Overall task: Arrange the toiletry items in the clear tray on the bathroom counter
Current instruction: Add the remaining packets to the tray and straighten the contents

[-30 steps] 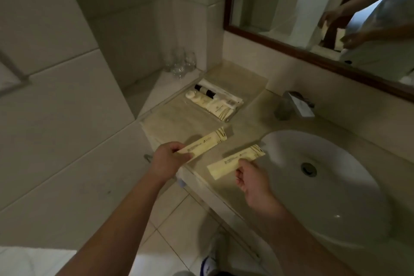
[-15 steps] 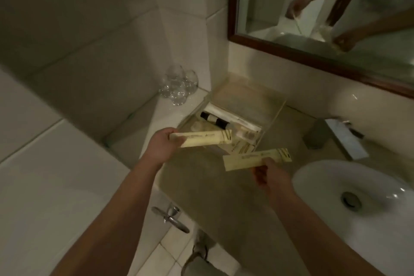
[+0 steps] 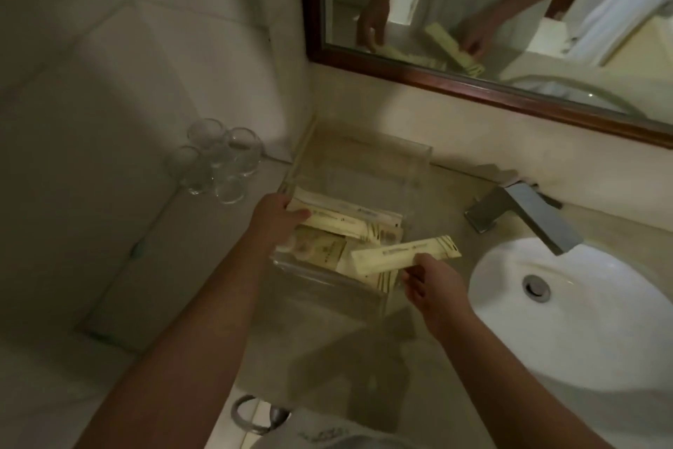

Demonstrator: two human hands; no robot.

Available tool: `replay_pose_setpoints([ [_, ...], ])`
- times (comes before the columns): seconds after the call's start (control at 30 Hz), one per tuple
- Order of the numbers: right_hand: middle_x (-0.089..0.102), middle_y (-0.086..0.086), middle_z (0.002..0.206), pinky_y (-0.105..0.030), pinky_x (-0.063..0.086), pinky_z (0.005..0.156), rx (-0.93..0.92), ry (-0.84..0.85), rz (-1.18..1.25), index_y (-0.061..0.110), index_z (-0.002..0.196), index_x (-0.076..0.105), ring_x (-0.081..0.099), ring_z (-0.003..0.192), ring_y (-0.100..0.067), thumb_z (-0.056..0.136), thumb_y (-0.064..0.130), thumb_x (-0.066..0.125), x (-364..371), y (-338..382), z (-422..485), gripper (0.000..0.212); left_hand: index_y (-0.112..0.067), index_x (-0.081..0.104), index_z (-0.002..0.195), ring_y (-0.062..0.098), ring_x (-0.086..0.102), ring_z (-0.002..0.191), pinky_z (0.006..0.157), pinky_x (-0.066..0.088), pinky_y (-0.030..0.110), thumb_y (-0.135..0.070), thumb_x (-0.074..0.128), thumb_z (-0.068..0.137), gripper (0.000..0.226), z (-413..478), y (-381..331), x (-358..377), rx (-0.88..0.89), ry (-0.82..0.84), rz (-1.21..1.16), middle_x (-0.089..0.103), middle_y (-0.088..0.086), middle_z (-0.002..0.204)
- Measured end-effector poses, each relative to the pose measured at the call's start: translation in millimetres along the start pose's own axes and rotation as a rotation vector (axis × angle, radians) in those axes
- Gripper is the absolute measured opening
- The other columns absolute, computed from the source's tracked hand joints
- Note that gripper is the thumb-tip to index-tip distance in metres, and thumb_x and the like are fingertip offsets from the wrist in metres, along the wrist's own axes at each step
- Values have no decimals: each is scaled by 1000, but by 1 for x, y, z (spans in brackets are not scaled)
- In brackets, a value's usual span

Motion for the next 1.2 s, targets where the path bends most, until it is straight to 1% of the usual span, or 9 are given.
replay_pose_setpoints([
  [0.07, 65, -10, 79, -24, 46, 54, 5, 5, -23, 7, 95, 62, 59, 61, -14, 95, 12, 51, 6, -3, 1, 12, -7, 70, 99, 23, 68, 85, 76, 55, 34, -25, 74, 79, 28, 7, -1, 4, 8, -20, 11, 71, 5, 91],
  [0.23, 70, -10, 86, -26, 48, 59, 6, 26, -63, 8, 100, 64, 62, 66, -13, 94, 14, 53, 18, -14, 6, 14, -10, 68, 95, 13, 59, 77, 58, 39, 18, -23, 73, 81, 20, 16, -7, 10, 47, -112, -16, 65, 0, 86],
  [0.4, 73, -8, 86, -21, 50, 52, 95, 51, -8, 6, 103, 64, 66, 64, -10, 92, 14, 60, 39, -28, 4, 13, -14, 64, 88, 16, 59, 78, 68, 41, 26, -28, 75, 78, 21, 23, -6, 20, -16, -180, -25, 62, -1, 85],
  [0.57, 59, -2, 76, -20, 40, 44, 200, -13, -26, 8, 98, 64, 46, 54, -9, 88, 18, 67, 61, -42, 3, 14, -14, 63, 91, 16, 59, 76, 55, 39, 23, -33, 74, 76, 26, 27, -8, 24, -5, -164, 26, 63, -1, 86],
  [0.67, 62, -2, 70, -22, 38, 46, 209, -17, -24, 8, 86, 66, 48, 50, -9, 89, 18, 63, 75, -43, 5, 10, -12, 65, 91, 21, 62, 82, 67, 47, 28, -31, 73, 77, 24, 31, -12, 23, 4, -159, 78, 65, 3, 89],
  [0.83, 62, -1, 61, -20, 39, 45, 227, -11, 2, 9, 76, 66, 51, 49, -8, 93, 14, 54, 92, -40, 13, 22, -7, 71, 101, 28, 66, 95, 85, 53, 33, -21, 75, 76, 29, 42, -8, 14, -42, -136, 45, 71, 12, 105],
  [0.97, 66, -1, 67, -17, 41, 41, 227, -25, 38, 6, 87, 68, 54, 49, -5, 94, 13, 53, 96, -36, 21, 18, -12, 73, 90, 27, 68, 86, 81, 57, 42, -22, 78, 70, 23, 49, -5, 9, -90, -124, 26, 72, 12, 94],
  [1.03, 68, -2, 69, -16, 43, 38, 242, -33, 67, 6, 95, 68, 56, 48, -4, 95, 14, 54, 97, -39, 25, 16, -13, 73, 86, 26, 68, 84, 79, 57, 38, -22, 78, 70, 19, 51, -5, 7, -95, -145, 20, 72, 11, 92],
  [1.2, 62, 4, 48, -14, 41, 35, 313, -23, 161, 7, 87, 70, 53, 35, -2, 99, 18, 51, 108, -47, 37, 24, -21, 67, 75, 21, 64, 73, 64, 43, 25, -28, 74, 73, 10, 49, -3, 8, -85, -194, 55, 71, 5, 83],
])
Point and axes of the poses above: each hand's wrist, its own z-axis towards the middle knuckle, its own x-axis out of the palm, y = z × x, the point moved 7 cm from there along z, towards the middle knuckle
